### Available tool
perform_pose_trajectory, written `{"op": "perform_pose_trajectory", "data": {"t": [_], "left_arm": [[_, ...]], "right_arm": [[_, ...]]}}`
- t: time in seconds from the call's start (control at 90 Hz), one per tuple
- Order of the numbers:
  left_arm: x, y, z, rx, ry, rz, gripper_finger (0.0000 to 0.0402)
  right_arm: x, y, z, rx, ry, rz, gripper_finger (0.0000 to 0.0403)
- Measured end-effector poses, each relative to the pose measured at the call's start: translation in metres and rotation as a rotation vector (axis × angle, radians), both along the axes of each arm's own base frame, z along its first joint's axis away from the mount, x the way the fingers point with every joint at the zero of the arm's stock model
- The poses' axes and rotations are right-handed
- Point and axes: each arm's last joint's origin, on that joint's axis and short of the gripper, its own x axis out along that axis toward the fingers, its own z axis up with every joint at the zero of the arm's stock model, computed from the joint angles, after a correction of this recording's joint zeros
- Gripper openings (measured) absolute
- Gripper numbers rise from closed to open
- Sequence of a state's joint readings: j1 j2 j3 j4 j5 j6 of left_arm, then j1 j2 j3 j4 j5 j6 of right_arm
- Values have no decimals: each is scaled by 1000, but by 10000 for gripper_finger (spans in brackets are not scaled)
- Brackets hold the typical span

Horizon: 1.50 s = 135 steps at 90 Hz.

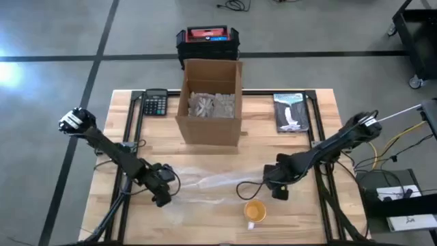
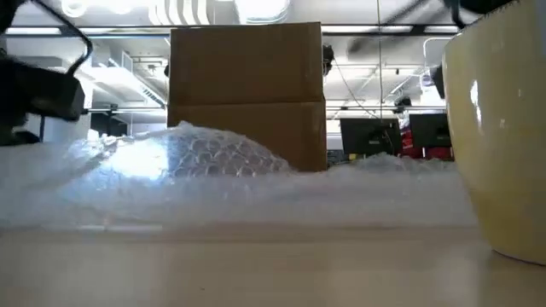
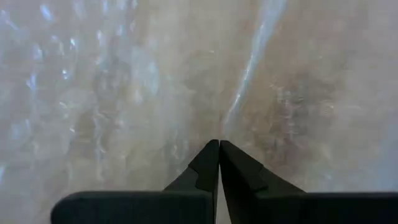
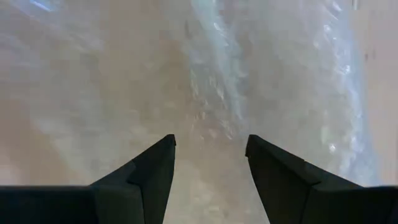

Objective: Wrap mug
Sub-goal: Wrap the yellow mug with bubble wrap

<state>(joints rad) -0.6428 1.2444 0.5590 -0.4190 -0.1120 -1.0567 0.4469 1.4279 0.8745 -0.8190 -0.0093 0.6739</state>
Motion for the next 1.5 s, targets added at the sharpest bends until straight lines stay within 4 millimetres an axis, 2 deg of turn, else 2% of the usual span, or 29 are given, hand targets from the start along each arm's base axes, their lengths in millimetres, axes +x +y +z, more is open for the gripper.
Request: {"op": "perform_pose_trajectory", "data": {"t": [0.122, 0.244, 0.333, 0.4, 0.744, 1.011, 1.178, 1.367, 1.5], "left_arm": [[-1, 2, 13, -16, -78, -2, 0], [-3, 4, 21, -30, -135, 4, 0], [-3, 5, 24, -9, -168, 18, 0], [-2, 5, 24, 5, -185, 20, 0], [3, 2, 12, 49, -148, -2, 0], [5, 1, 14, 35, -171, -5, 0], [7, 3, 16, 58, -195, -5, 0], [12, 9, 20, 152, -284, 33, 0], [21, 14, 24, 181, -348, 7, 0]], "right_arm": [[7, 4, 33, 73, -154, -8, 186], [22, 11, 63, 169, -398, 33, 186], [33, 20, 77, 225, -562, 93, 186], [39, 27, 79, 239, -617, 128, 186], [56, 45, 57, 131, -395, 211, 186], [77, 63, 27, 92, -217, 288, 185], [85, 68, 12, 39, -100, 284, 183], [90, 70, -6, 17, -42, 283, 141], [91, 71, -13, 11, -18, 288, 82]]}}
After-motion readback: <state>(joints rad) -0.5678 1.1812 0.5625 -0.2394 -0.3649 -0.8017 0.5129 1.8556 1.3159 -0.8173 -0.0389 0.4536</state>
